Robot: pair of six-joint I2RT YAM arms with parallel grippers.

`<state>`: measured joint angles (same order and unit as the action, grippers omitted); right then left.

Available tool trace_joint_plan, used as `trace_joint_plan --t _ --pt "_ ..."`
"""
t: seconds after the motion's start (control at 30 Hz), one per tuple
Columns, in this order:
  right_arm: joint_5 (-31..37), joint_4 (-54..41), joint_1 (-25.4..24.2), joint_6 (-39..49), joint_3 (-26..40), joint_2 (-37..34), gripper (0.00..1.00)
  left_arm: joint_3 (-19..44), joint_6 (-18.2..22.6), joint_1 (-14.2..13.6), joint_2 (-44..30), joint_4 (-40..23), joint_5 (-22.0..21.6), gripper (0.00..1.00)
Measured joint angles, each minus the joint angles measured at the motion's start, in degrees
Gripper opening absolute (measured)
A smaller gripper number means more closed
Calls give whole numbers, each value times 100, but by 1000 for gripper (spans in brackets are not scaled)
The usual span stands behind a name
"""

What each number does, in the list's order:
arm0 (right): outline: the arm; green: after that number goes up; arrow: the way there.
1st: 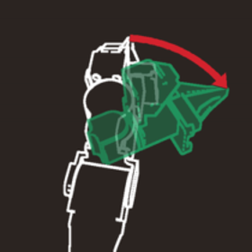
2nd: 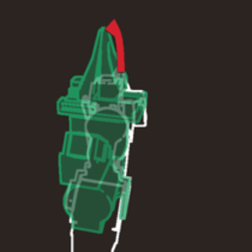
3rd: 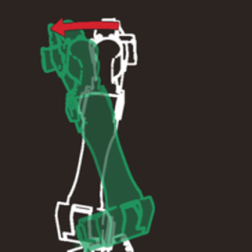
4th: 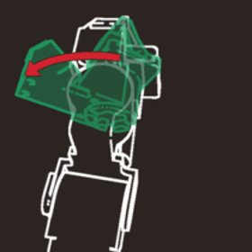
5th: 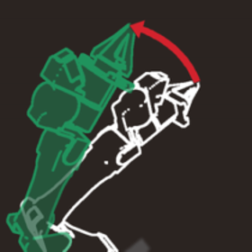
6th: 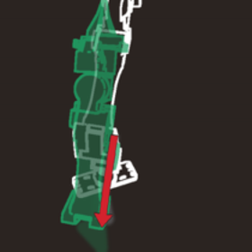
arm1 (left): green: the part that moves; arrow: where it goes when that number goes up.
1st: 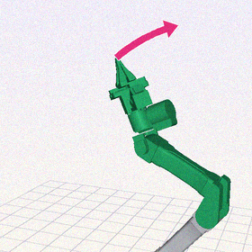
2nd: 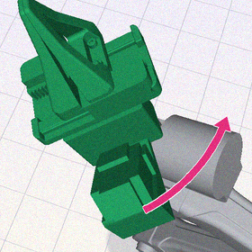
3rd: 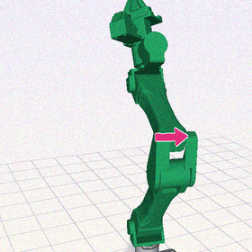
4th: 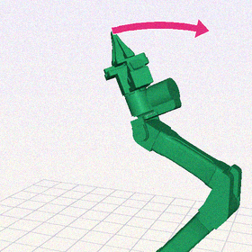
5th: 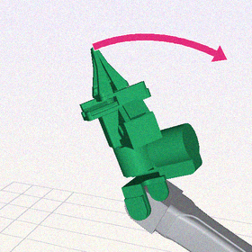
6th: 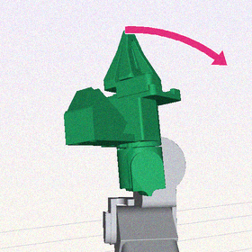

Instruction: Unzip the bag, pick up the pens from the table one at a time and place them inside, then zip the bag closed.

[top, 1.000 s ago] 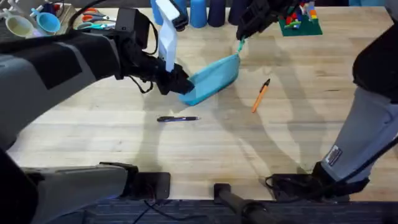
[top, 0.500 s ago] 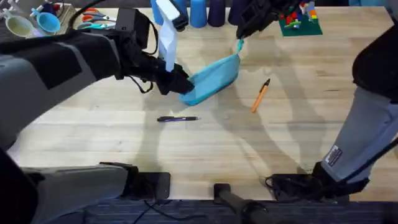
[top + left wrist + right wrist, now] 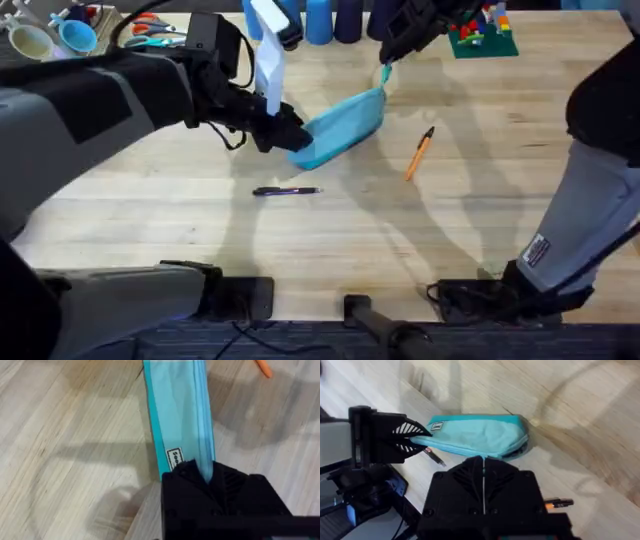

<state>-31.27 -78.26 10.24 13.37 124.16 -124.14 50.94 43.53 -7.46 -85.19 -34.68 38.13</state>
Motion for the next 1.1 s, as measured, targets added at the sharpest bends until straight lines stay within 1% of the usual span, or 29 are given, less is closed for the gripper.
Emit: trace_joint_plan --t 0.47,0.87,1.1 --pt "5 2 458 20 24 1 31 0 0 0 0 0 -2 42" --pt "26 2 1169 39 26 2 32 0 0 0 0 0 -2 42" --pt "42 4 1473 39 29 2 32 0 0 0 0 -2 -2 42"
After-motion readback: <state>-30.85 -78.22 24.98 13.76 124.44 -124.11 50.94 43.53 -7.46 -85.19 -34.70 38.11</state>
